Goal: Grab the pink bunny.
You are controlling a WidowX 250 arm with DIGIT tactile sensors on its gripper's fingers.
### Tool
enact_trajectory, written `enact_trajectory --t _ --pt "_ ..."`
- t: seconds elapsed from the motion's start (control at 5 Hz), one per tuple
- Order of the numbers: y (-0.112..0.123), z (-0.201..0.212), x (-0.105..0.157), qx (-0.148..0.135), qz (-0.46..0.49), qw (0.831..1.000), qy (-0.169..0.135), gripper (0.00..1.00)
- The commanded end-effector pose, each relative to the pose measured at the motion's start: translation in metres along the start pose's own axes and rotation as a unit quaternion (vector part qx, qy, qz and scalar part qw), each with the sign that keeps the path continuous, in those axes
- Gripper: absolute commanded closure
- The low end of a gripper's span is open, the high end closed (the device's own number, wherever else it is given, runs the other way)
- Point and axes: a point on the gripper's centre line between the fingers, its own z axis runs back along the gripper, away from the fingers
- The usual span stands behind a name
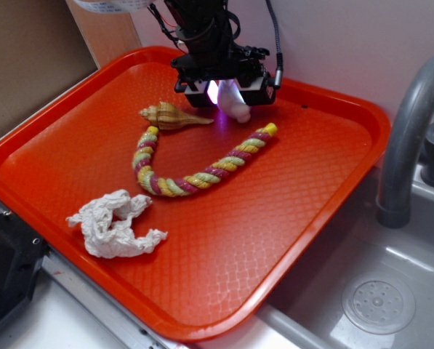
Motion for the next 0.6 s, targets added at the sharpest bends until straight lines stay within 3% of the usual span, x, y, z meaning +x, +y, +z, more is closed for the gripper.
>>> enact_trajectory --t 0.0,0.2,0.4 --pt "0.007 0.037 0.009 -0.023 -0.048 0.998 -0.032 1.00" --pt "0.022 0.094 0.002 0.015 -0.038 0.999 -0.018 1.00" --pt "0.038 0.152 -0.010 -0.007 -0.035 0.999 0.034 1.00"
